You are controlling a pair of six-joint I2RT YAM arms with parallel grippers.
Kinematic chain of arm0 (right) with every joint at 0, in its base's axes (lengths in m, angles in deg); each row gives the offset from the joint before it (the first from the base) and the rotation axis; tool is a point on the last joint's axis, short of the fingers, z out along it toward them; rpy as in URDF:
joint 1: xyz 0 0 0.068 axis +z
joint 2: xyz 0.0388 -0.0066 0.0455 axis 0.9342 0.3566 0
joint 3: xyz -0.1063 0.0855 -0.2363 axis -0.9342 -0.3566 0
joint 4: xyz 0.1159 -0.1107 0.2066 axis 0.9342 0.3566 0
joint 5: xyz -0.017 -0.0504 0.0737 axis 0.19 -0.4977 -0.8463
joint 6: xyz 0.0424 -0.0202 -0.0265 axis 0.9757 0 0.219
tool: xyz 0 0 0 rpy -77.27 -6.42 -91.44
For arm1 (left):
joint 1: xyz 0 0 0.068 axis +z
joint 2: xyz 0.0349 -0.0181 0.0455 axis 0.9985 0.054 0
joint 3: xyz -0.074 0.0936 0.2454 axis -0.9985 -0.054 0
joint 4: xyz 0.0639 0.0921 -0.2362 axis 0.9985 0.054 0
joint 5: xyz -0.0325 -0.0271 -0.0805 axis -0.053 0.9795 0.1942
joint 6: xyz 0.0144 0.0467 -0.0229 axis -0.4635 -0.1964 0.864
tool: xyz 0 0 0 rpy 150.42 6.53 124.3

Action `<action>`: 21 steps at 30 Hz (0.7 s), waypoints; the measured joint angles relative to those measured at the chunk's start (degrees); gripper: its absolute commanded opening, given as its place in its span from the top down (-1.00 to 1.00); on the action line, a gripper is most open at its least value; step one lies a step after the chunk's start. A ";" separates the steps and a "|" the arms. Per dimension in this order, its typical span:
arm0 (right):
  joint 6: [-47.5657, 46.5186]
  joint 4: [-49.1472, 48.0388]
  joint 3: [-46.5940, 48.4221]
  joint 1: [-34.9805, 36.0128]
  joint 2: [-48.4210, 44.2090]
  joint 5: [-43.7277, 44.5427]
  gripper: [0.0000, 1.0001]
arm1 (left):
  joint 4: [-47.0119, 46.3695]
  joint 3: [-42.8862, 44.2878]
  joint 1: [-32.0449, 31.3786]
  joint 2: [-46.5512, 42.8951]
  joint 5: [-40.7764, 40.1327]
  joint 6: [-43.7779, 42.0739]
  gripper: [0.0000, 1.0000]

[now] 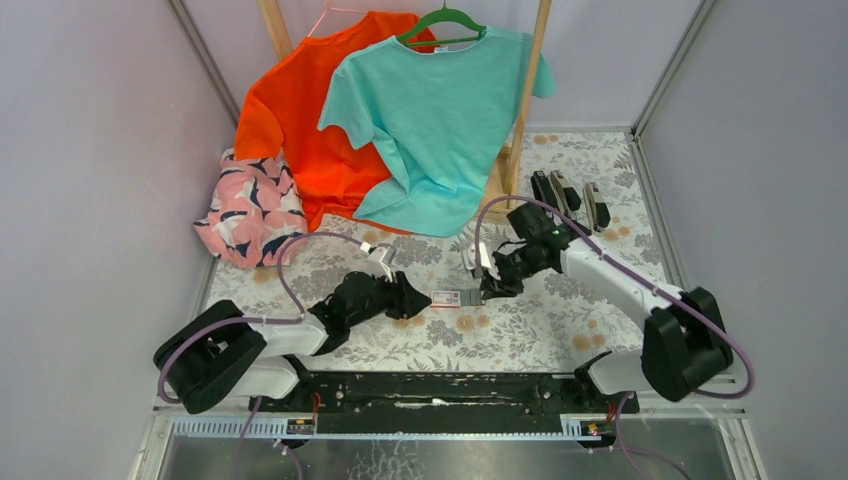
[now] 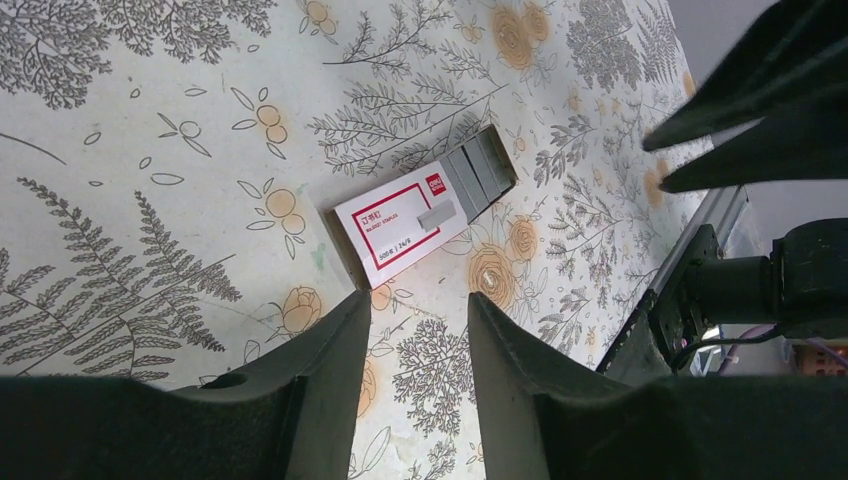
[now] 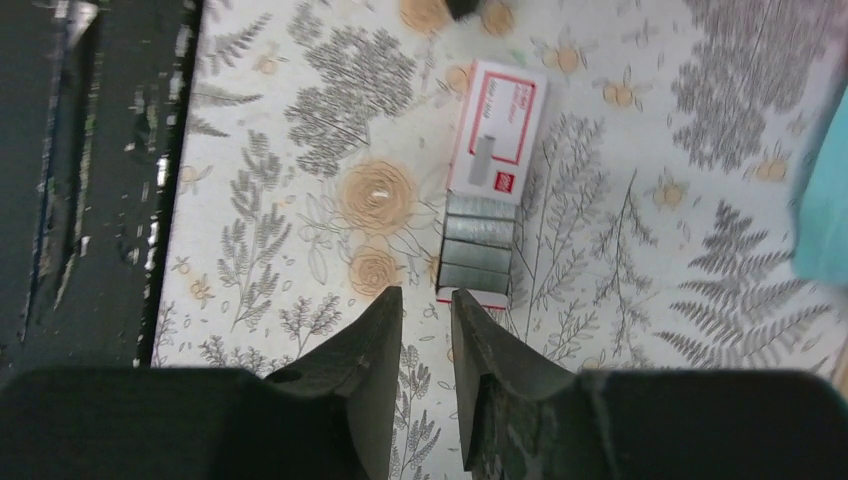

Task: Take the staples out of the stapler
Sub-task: Close the staple box at the center of the board.

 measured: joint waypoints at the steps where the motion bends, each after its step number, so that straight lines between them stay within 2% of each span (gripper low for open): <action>1: -2.58 1.16 -0.09 -0.17 -1.31 -1.42 0.41 | 0.00 -0.02 0.09 -0.15 0.13 -0.28 0.07; 5: -11.17 5.33 -1.60 -0.13 -3.82 -5.90 0.62 | -1.09 -1.29 0.26 -2.78 0.63 -1.60 0.07; 9: -11.65 4.48 -2.64 1.03 -0.42 -5.11 0.73 | -7.28 -6.38 0.28 -6.67 0.44 -1.79 -0.04; 12: -11.02 2.71 -3.56 2.73 1.07 -3.39 0.78 | -9.31 -8.33 0.35 -7.21 0.42 -1.86 -0.05; 21: -6.34 -5.33 -5.27 10.67 6.58 4.55 0.83 | -13.33 -7.13 1.57 2.80 1.75 -0.22 0.09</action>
